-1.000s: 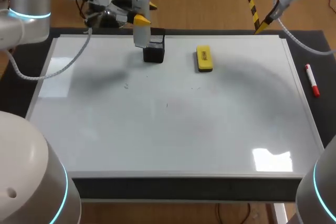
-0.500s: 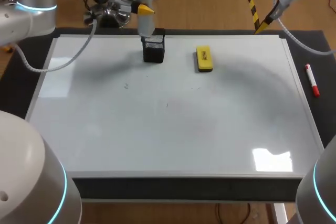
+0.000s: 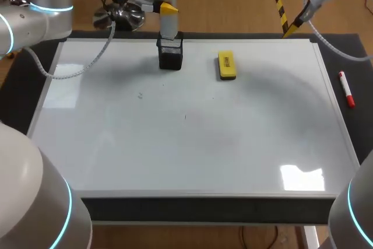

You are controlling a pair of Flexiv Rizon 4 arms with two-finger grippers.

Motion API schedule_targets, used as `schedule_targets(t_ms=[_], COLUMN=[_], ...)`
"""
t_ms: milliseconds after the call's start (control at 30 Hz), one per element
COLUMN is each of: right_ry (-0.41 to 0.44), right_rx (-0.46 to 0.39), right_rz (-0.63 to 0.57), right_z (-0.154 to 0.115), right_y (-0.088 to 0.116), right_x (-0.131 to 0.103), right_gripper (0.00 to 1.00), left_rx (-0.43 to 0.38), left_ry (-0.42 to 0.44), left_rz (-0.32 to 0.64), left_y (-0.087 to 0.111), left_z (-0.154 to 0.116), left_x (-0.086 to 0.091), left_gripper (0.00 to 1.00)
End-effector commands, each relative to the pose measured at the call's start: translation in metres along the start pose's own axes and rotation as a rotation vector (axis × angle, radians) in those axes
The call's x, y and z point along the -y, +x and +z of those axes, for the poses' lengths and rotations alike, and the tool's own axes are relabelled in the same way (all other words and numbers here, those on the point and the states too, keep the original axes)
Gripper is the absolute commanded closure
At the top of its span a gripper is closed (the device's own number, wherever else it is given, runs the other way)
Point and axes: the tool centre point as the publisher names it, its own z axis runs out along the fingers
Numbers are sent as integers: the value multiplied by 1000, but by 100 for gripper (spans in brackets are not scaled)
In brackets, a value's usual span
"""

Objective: Pick up the inspection probe, press it on each red-marked spot on the whiteboard one by one, put down the probe, pick up the eraser, and wipe off all the red marks.

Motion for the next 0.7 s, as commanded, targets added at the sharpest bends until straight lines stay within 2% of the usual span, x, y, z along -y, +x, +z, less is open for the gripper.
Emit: schedule_targets(t_ms=[33,433,700], right_ry=[2,2,2], right_rx=[-4,-4,-4], right_rz=[-2,-2,-2], right_z=[-1,-1,-1], right_y=[0,0,0], right_x=[0,0,0], right_gripper=[0,0,0], left_rx=[-17,-4,-5], left_ry=[10,22,32], left_rz=[-4,-29,-63], left_y=[-8,-9,-7], left_z=[3,5,4], left_x=[-5,-19,-35], left_gripper=[100,100,100])
